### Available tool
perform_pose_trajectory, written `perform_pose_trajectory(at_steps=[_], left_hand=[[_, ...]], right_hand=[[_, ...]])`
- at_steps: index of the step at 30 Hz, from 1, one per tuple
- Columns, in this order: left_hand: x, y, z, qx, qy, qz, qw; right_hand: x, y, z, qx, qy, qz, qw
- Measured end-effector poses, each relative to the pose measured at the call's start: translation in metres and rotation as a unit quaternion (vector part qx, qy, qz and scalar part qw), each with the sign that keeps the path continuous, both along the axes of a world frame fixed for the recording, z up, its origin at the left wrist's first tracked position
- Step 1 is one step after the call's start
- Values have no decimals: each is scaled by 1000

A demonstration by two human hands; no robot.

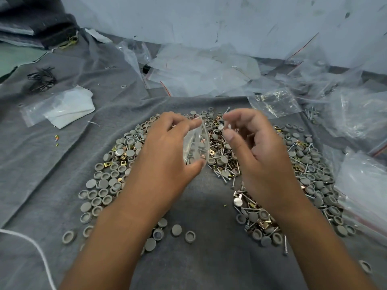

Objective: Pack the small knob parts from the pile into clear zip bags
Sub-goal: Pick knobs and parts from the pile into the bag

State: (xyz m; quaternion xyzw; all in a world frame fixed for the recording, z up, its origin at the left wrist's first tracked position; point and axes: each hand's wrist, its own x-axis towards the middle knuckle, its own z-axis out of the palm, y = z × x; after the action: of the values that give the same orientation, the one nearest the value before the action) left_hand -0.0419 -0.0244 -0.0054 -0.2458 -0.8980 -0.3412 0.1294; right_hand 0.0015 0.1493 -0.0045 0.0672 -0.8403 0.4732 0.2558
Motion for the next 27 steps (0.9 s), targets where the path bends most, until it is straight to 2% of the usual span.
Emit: perform_pose_trajectory(at_steps=[2, 5, 7, 10, 13, 15, 18, 20, 23, 27], left_hand=[[0, 3, 0, -11, -2, -18, 1000], [2, 6, 0, -13, 0, -39, 999], [2, 6, -2, -6, 3, -45, 999], [3, 7, -2, -3, 8, -52, 999], [3, 5, -1, -13, 2, -45, 999], [1, 3, -1, -10, 1, -32, 999], [0, 0, 0, 7, 6, -11, 1000], [-1, -1, 0, 11, 10, -5, 1000], [-2, -1, -1, 13, 14, -3, 1000], [-1, -2, 0, 11, 11, -2, 1000]], right_hand=[[2, -8, 9, 88, 56, -7, 995], [5, -11, 10, 303, 114, -36, 945], [5, -11, 6, 356, 120, -45, 926], [6, -10, 4, 305, 91, -40, 947], [4, 2, 8, 148, 65, -68, 984], [1, 16, 7, 108, -9, -110, 988], [2, 24, -10, 199, -214, -121, 949], [4, 19, -20, 276, -276, -110, 914], [3, 13, -25, 339, -299, -100, 886], [4, 11, -28, 357, -284, -109, 883]])
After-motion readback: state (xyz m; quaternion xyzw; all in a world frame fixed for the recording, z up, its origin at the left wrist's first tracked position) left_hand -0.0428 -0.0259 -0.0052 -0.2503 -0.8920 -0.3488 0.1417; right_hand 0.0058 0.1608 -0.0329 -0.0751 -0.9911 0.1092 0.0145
